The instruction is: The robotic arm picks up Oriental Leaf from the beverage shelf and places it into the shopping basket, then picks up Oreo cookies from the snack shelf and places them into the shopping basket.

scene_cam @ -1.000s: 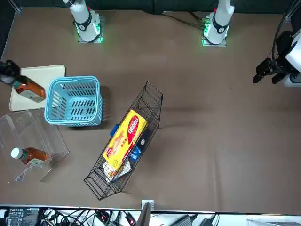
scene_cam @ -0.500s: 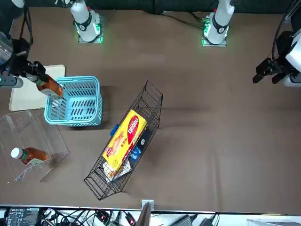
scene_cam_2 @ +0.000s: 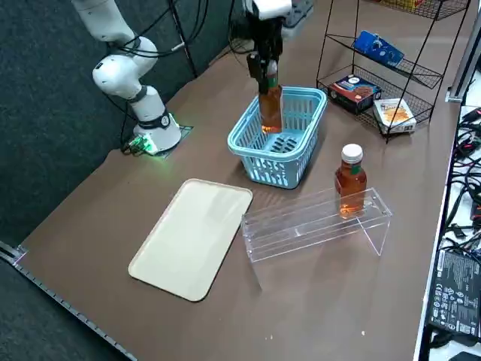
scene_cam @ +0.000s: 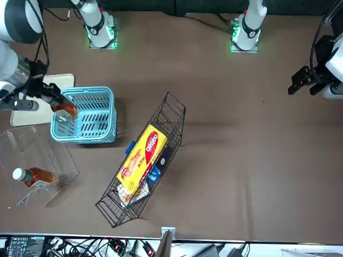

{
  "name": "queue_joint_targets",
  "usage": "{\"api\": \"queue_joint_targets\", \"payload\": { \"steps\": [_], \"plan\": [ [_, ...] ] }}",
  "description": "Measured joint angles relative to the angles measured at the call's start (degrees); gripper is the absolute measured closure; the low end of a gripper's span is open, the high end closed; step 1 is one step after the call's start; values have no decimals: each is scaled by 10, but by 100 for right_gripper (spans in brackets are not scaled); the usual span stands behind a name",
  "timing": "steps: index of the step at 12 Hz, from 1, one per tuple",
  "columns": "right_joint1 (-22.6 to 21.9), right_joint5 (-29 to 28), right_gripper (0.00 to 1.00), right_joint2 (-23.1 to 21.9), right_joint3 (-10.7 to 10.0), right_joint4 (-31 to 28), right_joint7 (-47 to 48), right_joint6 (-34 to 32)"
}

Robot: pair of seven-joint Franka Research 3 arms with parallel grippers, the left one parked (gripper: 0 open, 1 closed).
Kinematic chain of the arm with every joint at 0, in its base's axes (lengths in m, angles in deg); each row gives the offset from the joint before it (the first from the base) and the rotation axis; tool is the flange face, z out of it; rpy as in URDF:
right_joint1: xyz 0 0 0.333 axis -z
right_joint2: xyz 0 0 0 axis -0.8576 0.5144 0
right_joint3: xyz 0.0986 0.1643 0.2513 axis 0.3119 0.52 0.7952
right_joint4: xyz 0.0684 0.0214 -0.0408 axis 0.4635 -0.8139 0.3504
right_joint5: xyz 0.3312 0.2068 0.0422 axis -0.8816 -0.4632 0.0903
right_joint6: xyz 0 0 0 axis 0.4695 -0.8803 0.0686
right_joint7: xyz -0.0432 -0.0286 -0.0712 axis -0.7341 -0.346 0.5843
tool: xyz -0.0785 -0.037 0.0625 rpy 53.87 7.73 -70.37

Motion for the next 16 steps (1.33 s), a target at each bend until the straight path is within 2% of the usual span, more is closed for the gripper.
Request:
{"api": "queue_joint_targets", "payload": {
  "steps": [3,6,13,16],
  "plan": [
    [0,0,43,4,-2,-64,15,72],
    [-2,0,43,23,-1,-77,29,95],
    [-2,0,43,99,-1,-102,38,180],
    [-2,0,43,108,-1,-123,39,210]
  ]
}}
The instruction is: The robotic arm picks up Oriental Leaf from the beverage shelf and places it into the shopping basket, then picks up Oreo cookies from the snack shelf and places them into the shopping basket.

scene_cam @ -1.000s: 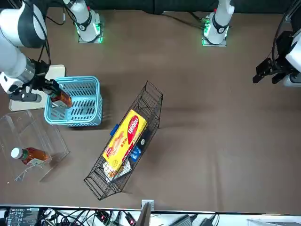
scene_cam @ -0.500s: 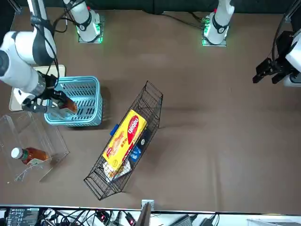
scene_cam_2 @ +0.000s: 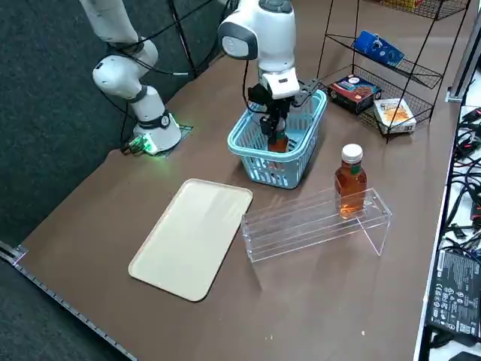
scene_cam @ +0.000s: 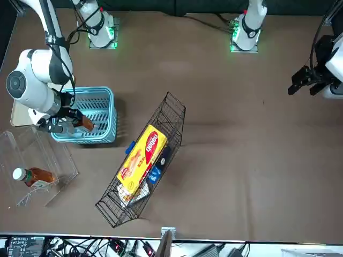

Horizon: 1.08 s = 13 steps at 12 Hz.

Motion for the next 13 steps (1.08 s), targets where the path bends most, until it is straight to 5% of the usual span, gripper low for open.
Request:
{"api": "queue_joint_targets", "payload": {
  "steps": [3,4,5,6,13],
  "plan": [
    [0,0,37,-2,0,-3,11,1],
    [0,0,27,-4,0,-2,13,1],
    [0,0,5,-12,0,5,17,-13],
    [0,0,0,-18,0,16,17,-35],
    [1,0,0,-56,0,167,17,-239]
  ]
}}
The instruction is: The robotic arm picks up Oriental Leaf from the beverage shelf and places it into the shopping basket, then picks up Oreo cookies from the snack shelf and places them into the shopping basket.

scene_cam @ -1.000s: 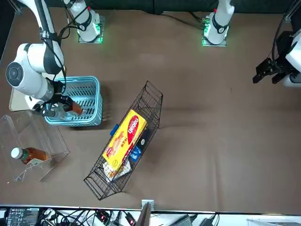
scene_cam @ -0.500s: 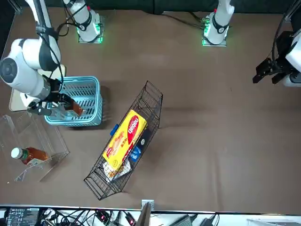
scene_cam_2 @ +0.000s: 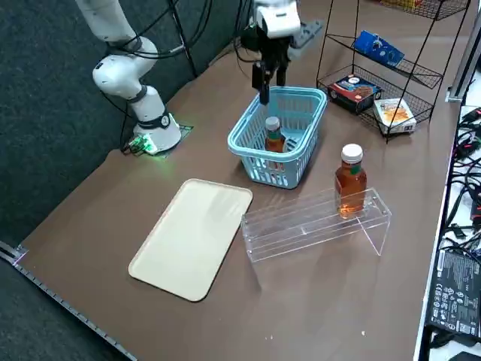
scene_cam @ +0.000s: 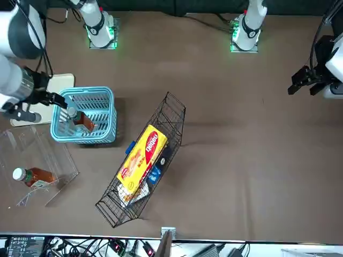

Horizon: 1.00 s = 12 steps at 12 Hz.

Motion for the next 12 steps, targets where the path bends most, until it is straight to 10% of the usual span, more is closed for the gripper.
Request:
{"api": "queue_joint_targets", "payload": {
  "steps": [12],
  "plan": [
    [-52,-3,0,-45,6,37,-31,-21]
  ]
}}
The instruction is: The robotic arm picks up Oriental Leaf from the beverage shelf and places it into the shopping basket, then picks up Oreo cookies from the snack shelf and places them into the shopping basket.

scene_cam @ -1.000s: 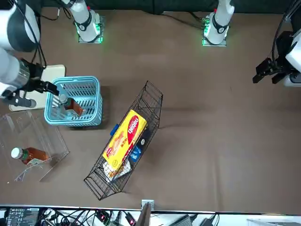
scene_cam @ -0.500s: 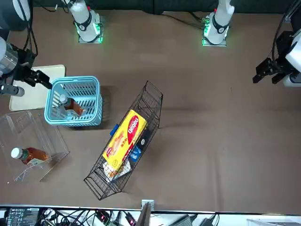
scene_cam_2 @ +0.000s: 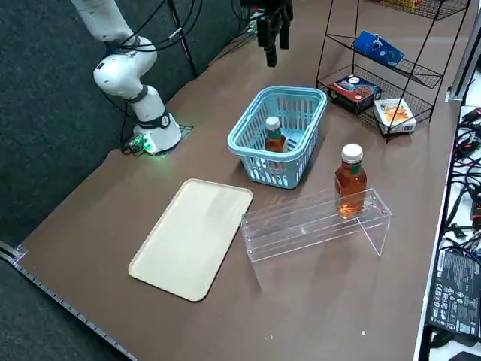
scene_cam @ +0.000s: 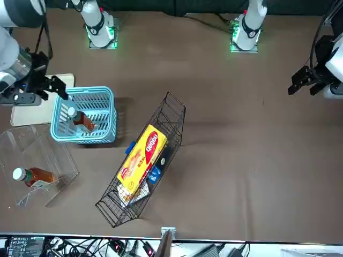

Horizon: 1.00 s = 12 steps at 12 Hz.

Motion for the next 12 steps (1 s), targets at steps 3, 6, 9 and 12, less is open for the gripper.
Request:
{"api": "queue_joint_targets", "payload": {
  "steps": [3,6,9,12],
  "plan": [
    [-24,-25,0,0,1,2,-18,4],
    [-32,-59,0,3,1,2,-74,21],
    [-40,-68,0,8,1,2,-135,44],
    [-56,-69,0,10,1,1,-194,67]
  ]
}}
